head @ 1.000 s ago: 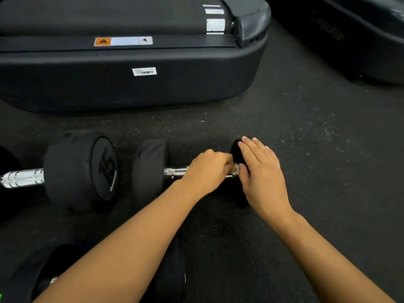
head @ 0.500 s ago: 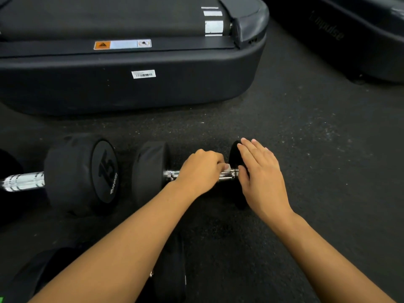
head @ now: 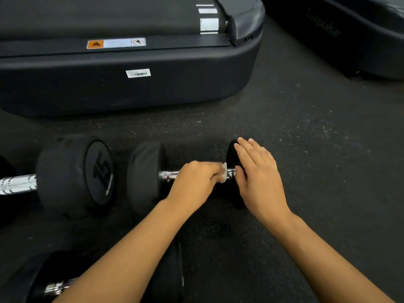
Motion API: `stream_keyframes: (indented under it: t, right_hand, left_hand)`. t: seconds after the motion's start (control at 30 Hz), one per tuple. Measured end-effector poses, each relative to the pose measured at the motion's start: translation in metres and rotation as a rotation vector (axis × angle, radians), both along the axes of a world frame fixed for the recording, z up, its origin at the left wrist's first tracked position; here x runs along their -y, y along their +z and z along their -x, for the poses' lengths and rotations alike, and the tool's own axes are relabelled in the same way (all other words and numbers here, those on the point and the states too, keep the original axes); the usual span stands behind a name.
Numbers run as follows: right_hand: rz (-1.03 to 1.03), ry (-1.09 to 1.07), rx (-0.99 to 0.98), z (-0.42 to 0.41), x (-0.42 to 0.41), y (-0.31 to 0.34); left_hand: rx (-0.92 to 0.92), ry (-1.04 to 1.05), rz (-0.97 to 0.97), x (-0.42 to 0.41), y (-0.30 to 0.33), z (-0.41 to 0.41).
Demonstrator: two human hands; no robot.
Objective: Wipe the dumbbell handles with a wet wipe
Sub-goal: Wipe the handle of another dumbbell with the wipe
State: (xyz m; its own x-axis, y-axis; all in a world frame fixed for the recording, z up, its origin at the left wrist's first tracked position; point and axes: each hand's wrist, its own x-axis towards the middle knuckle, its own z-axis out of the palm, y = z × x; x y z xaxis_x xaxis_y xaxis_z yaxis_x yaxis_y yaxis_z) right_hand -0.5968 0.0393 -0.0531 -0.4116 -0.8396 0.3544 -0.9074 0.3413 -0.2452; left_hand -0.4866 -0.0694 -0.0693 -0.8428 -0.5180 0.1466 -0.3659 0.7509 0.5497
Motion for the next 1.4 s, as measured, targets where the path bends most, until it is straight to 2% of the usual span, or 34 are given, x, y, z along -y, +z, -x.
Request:
stream_keyframes:
  t: [0.1,0.2,0.37,0.57,0.73,0.83,1.07,1.27,1.3,1.4]
  right_hand:
    - [-0.003,0.0,0.014,0.001,0.002,0.001]
    - [-0.004,-0.001,0.012,0.001,0.003,0.001]
    - [-0.009,-0.003,0.013,0.001,0.004,0.003]
    - [-0.001,-0.007,-0.005,0.001,0.004,0.002]
    - [0.003,-0.003,0.031,0.002,0.006,0.003]
    - [0.044,0.064,0.116,0.002,0.0,0.009]
    - [0.113,0.183,-0.082,-0.032,-0.005,0.029]
    - [0.087,0.211,-0.055,-0.044,0.018,0.032]
    - [0.074,0.212,-0.041,-0.047,0.021,0.03]
    - [-0.002,0.169,0.021,-0.052,0.028,0.02]
  left_hand:
    - [-0.112,-0.008,0.115,0.001,-0.015,-0.014]
    - [-0.162,0.043,0.141,-0.001,-0.018,-0.02]
    - [-0.112,-0.051,0.16,-0.001,-0.013,-0.012]
    - [-0.069,0.031,0.201,-0.006,-0.017,-0.023]
    - [-0.033,-0.052,0.113,-0.016,-0.002,-0.003]
    - [-0.068,0.033,0.041,-0.016,0.01,-0.007]
    - [-0.075,0.073,-0.007,-0.013,0.048,-0.038]
    - [-0.053,0.081,0.004,-0.008,0.062,-0.057]
    - [-0.03,0.091,0.054,-0.004,0.061,-0.062]
    - [0.083,0.142,0.391,0.012,0.057,-0.084]
